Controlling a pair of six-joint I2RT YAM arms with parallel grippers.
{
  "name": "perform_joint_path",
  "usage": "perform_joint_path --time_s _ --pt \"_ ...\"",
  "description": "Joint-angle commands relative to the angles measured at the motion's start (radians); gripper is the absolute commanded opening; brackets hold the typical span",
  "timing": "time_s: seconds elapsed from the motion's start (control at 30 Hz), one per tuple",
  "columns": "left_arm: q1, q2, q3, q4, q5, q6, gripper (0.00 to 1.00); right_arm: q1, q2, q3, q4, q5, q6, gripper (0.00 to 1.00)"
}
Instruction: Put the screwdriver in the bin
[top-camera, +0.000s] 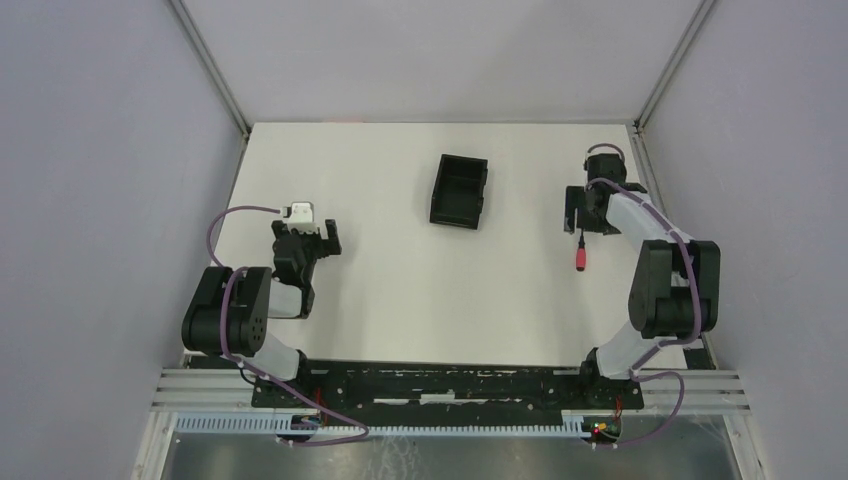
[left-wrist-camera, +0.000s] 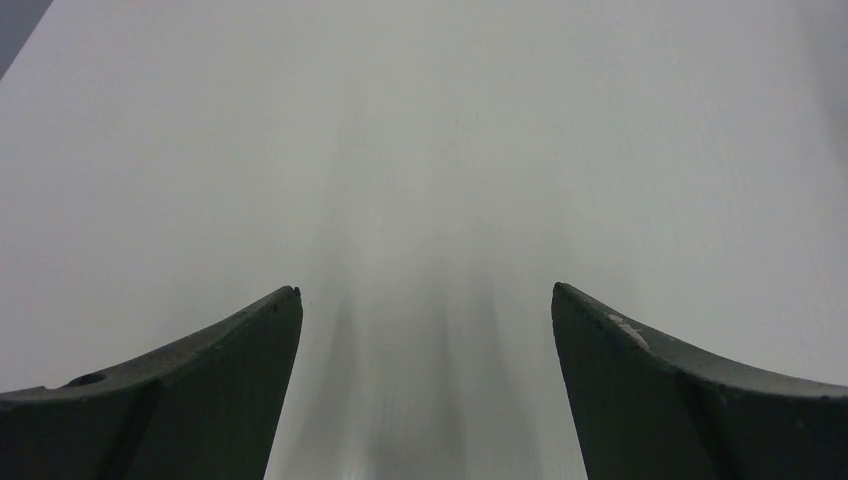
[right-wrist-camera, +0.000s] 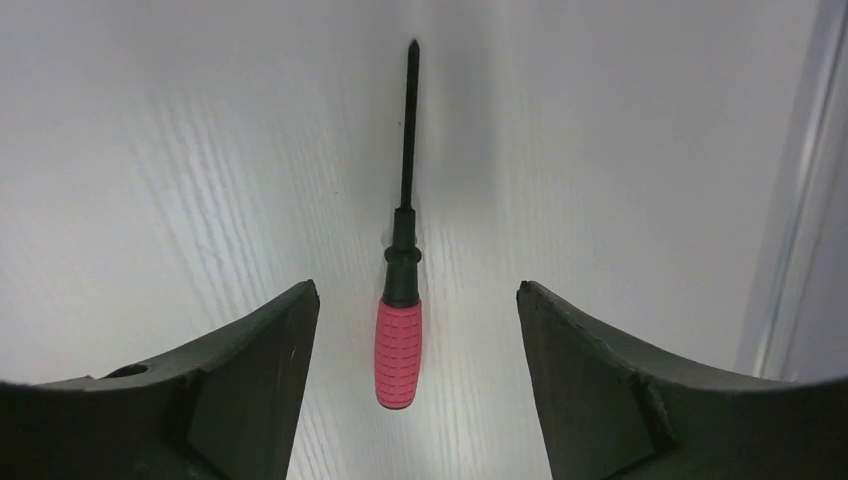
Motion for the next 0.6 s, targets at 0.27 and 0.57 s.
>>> perform_joint_path --time_s 0.27,0.57 --pt "-0.001 -0.019 0.003 0.055 -0.007 -0.034 1.0 -0.037 0.116 -0.174 0.093 -0.083 0.006 0.3" --pt "-0.001 -0.019 0.003 0.055 -0.008 -0.034 1.0 -0.041 0.091 0.144 -0.233 -0.099 -0.017 0.0"
